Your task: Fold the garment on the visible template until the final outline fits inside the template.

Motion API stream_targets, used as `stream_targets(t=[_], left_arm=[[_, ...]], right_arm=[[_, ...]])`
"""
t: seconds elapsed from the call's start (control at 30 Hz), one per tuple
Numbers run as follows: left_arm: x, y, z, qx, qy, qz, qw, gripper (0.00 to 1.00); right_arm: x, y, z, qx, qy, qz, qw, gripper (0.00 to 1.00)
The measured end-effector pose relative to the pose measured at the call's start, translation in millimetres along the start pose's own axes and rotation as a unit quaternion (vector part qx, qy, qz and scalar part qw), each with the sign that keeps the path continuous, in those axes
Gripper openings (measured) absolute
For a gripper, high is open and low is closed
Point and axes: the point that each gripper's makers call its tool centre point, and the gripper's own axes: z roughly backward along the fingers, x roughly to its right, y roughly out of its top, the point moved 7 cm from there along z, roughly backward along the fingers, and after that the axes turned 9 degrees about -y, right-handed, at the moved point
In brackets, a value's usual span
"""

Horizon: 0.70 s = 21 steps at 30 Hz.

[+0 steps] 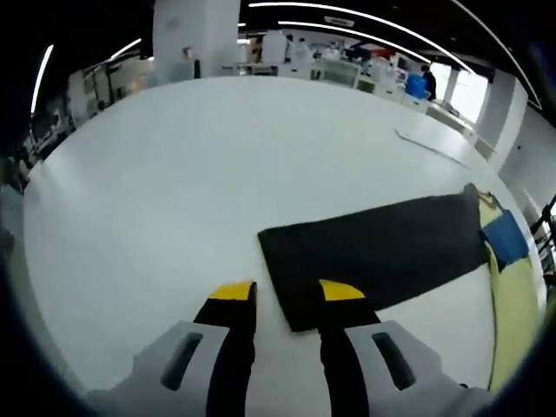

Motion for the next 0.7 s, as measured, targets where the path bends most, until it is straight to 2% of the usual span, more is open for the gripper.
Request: stream_targets(t=[0.1, 0.23, 0.37, 0.7], left_arm=[[0.3, 3.3, -1, 0.006, -0.002, 0.004, 1.0, 0.22], [4.4, 3.3, -5, 0.001, -0.018, -0.005, 0.9998, 0.04], [5.5, 3.9, -8, 0.01, -0.025, 0.005, 0.9996, 0.01], [10.9, 17.8, -2, 0.032, -0.034, -0.003, 0.9989, 0.0]], right_arm=[[0, -0.7, 1, 0.0, 0.001, 0.0, 1.0, 0.85], [-1, -0.2, 3, 0.003, 0.002, 0.0, 1.0, 0.85], [-1, -0.3, 5, 0.005, 0.002, 0.0, 1.0, 0.85], [4, -5.6, 11, 0.008, -0.001, -0.004, 1.0, 0.84]])
